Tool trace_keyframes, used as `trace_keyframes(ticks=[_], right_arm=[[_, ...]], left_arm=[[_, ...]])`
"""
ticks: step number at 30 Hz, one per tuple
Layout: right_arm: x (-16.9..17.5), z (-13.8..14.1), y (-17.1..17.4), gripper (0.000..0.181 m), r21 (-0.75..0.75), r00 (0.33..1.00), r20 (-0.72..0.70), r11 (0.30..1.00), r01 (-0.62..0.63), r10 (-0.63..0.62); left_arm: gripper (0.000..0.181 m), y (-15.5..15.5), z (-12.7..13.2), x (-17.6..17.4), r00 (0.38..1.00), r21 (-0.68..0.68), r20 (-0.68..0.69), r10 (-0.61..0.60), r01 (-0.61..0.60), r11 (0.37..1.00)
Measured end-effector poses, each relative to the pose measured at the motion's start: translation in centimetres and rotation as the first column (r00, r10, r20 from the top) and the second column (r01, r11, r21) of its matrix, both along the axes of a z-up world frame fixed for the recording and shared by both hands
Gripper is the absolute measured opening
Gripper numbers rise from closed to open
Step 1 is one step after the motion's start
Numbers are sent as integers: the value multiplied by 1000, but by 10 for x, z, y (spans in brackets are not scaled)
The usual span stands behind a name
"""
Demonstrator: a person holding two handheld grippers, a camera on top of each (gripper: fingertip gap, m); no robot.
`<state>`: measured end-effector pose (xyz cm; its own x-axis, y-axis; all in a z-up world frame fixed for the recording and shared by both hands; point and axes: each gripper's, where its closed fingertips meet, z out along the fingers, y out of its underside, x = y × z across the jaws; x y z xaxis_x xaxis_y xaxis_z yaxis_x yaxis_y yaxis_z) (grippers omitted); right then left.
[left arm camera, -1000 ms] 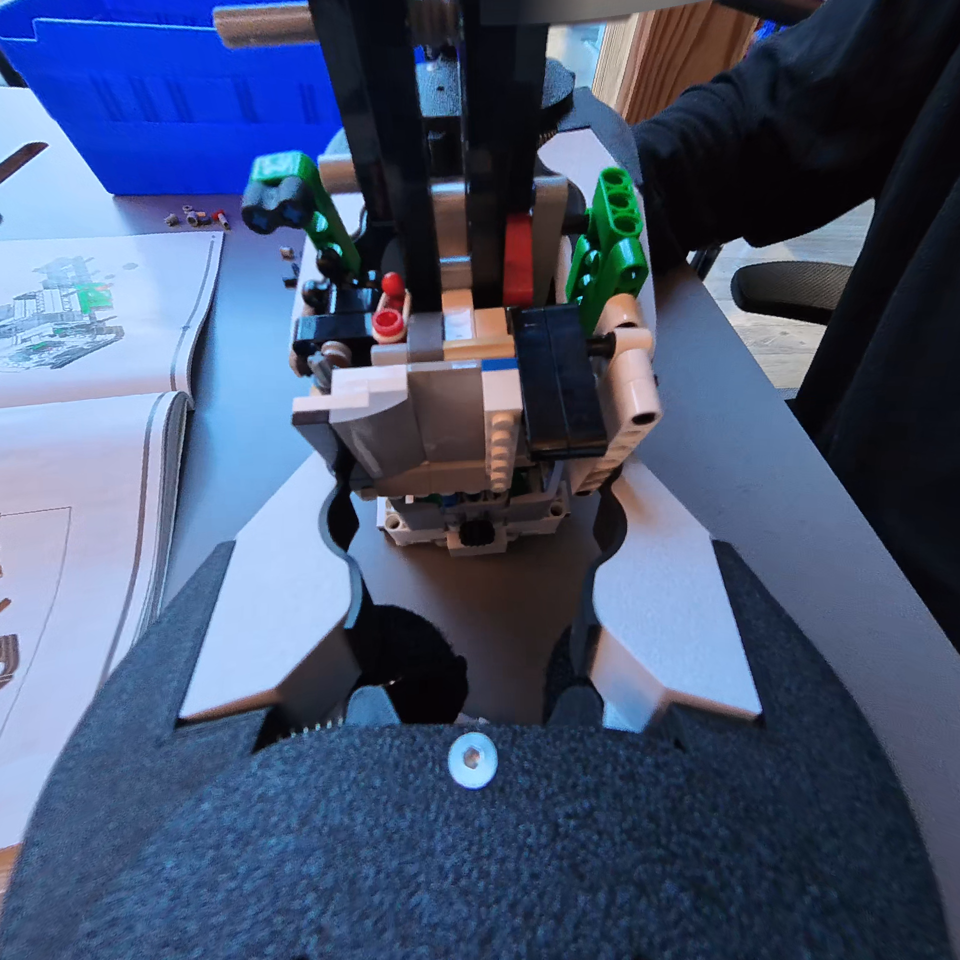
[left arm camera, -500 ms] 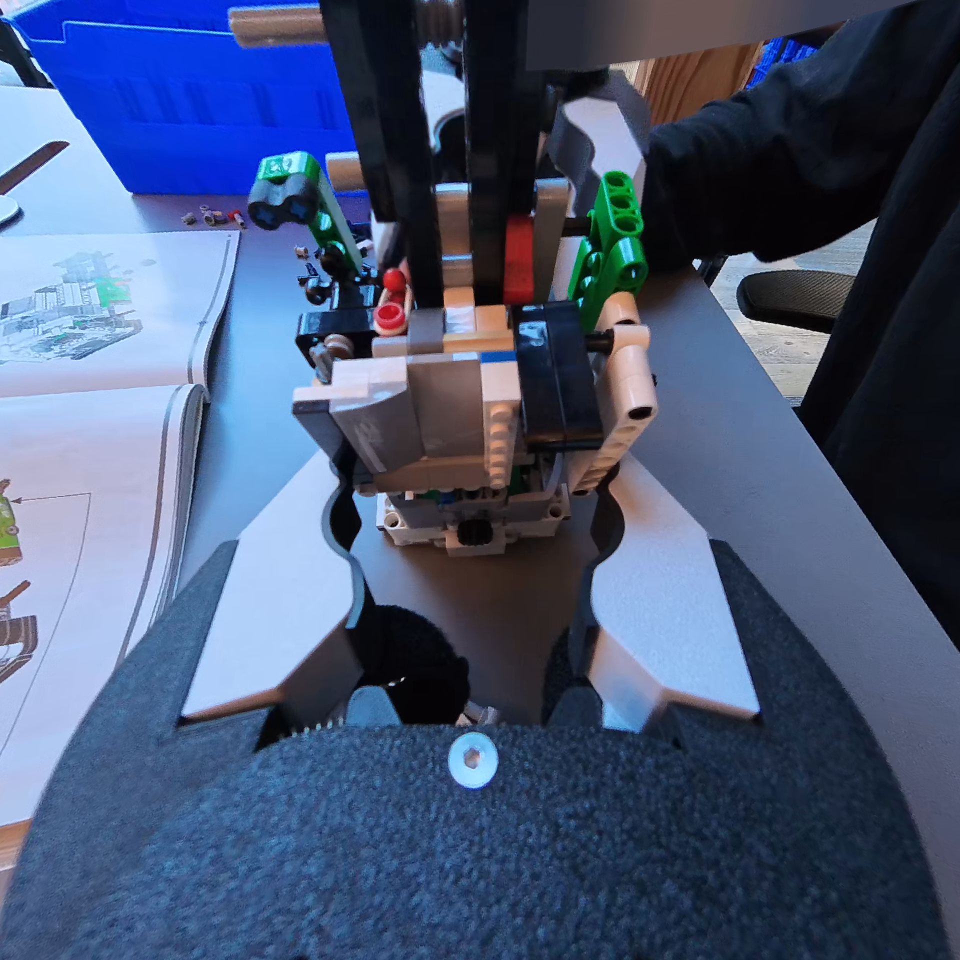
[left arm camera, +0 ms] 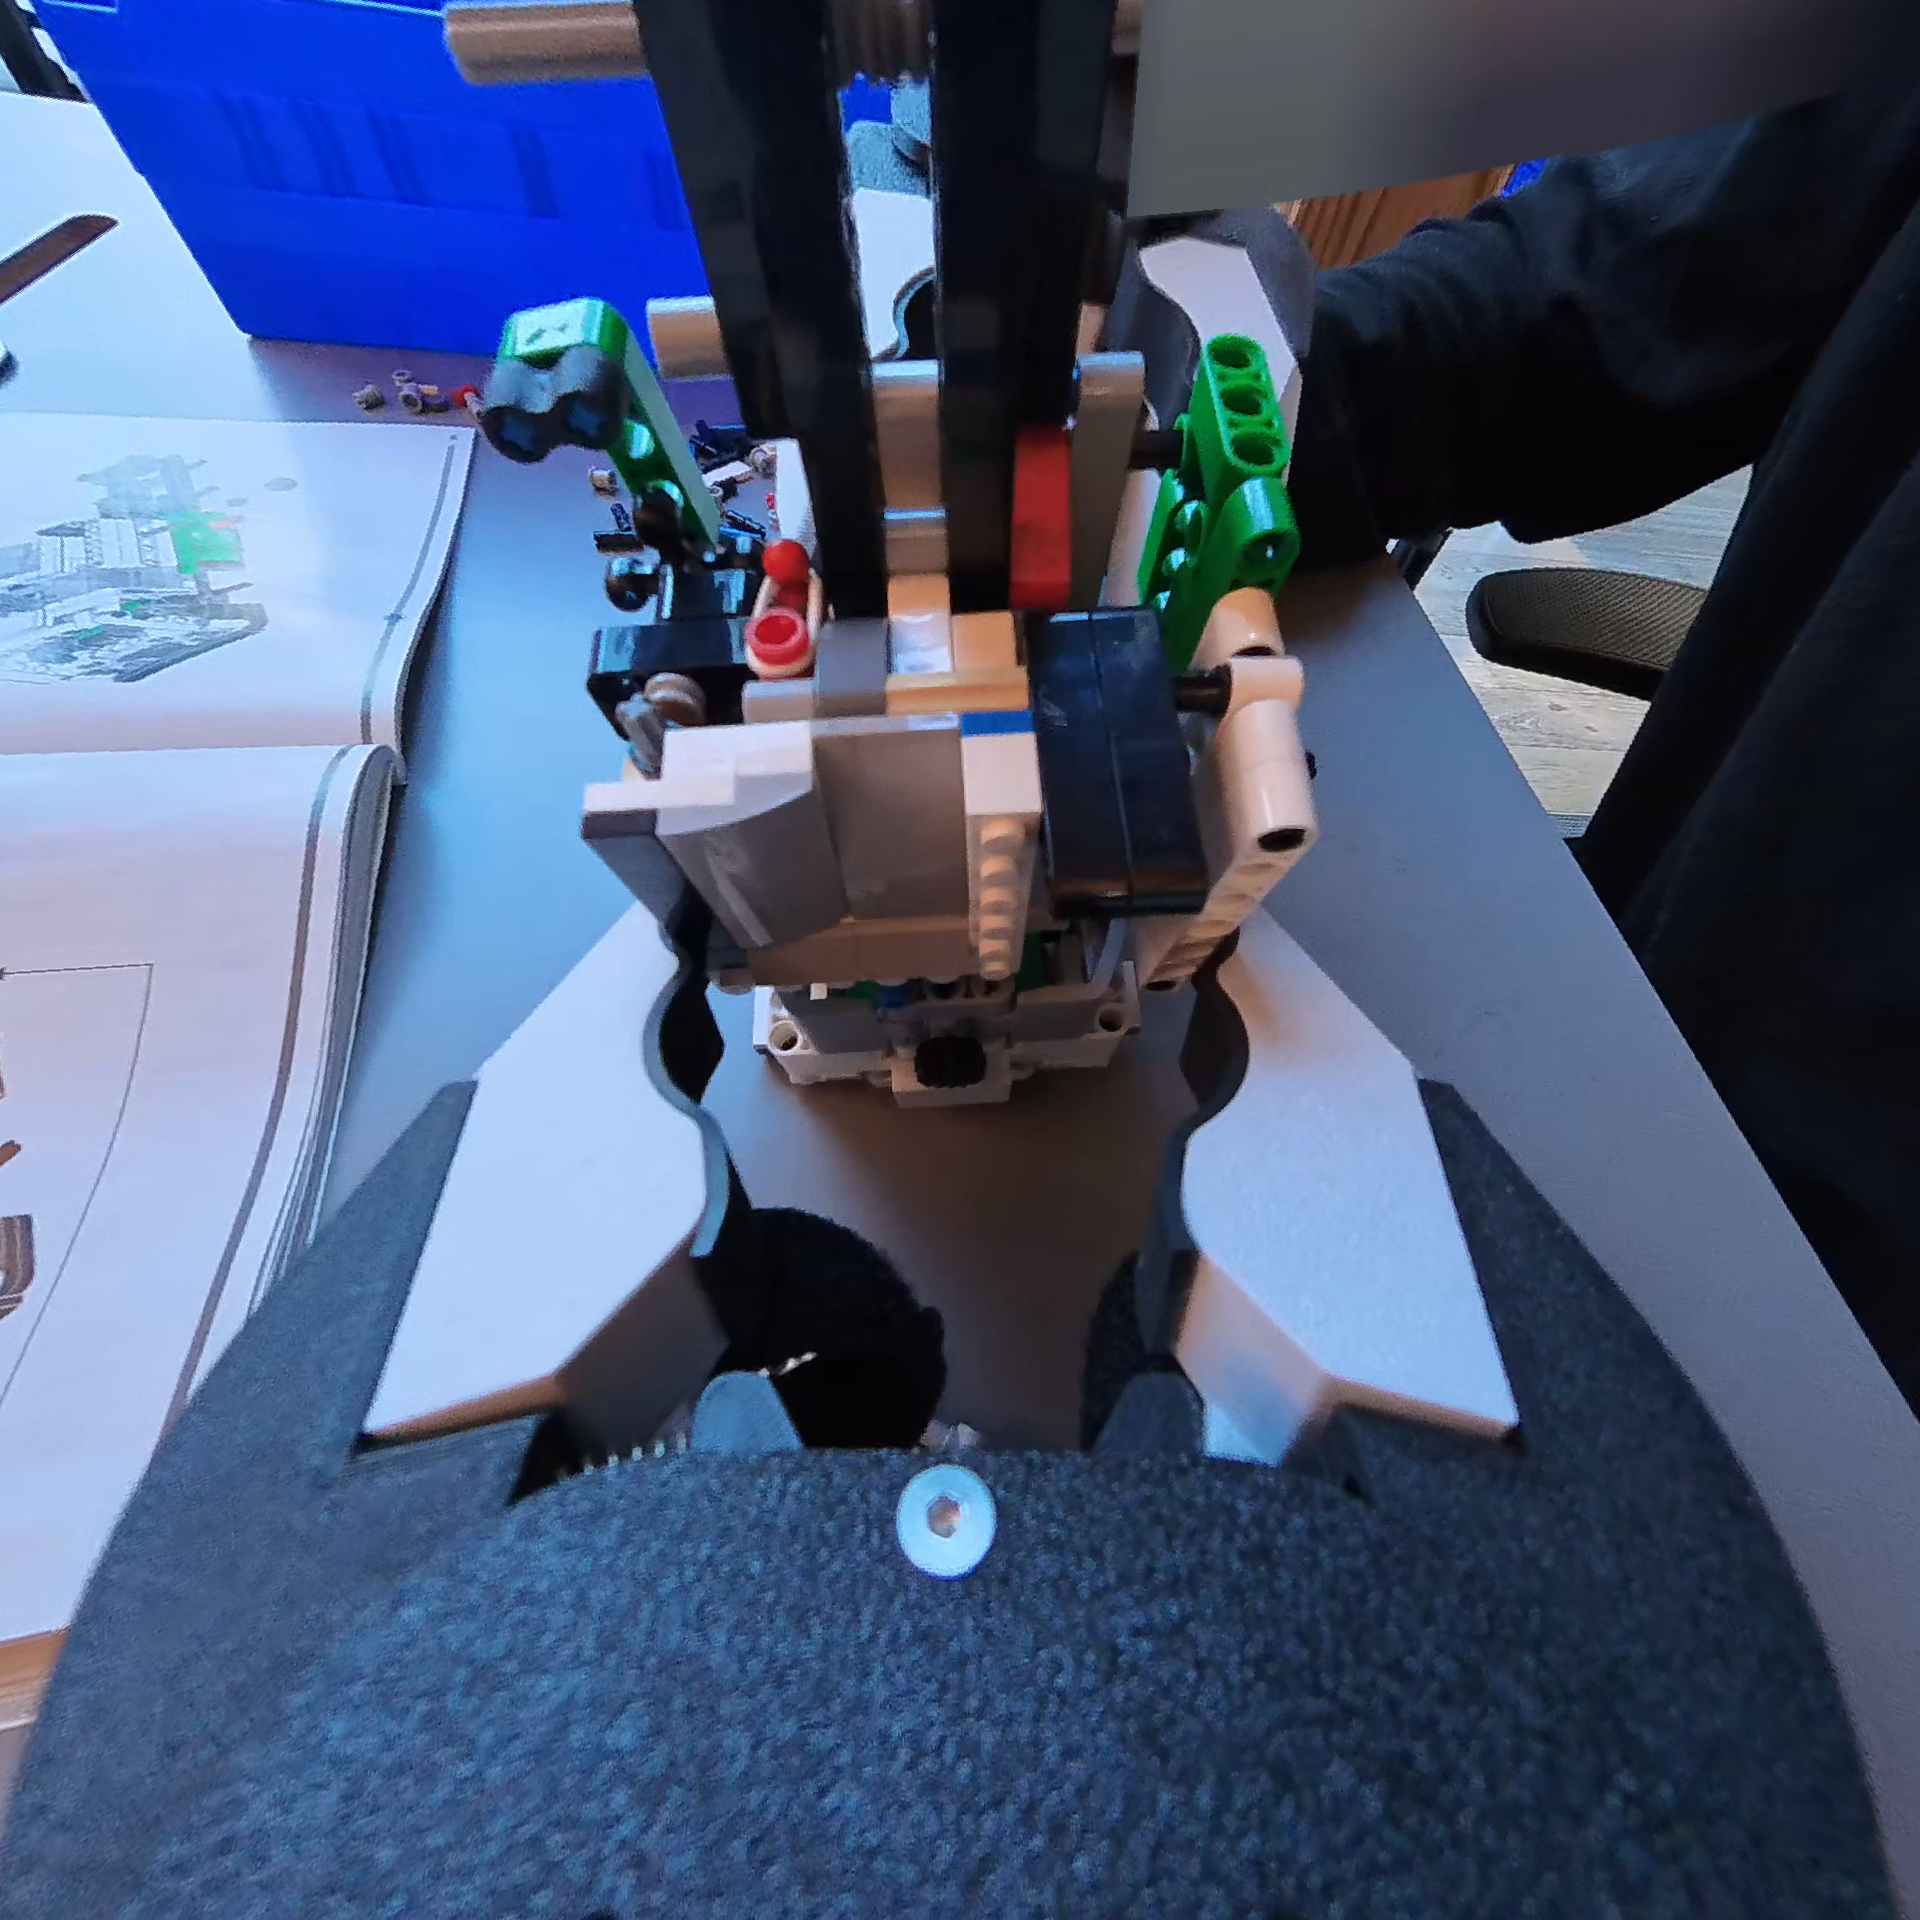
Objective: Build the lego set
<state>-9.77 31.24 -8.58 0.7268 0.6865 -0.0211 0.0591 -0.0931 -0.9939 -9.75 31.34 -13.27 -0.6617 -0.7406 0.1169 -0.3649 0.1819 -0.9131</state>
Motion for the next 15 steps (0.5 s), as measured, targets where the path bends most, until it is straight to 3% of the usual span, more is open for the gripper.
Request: trace_keyframes(ticks=[15], right_arm=[[5, 2, 0, 58, 3, 998, -58, 1000, -17, 17]], left_arm=[[95, -1, 2, 2, 999, -34, -29, 22, -23, 999]])
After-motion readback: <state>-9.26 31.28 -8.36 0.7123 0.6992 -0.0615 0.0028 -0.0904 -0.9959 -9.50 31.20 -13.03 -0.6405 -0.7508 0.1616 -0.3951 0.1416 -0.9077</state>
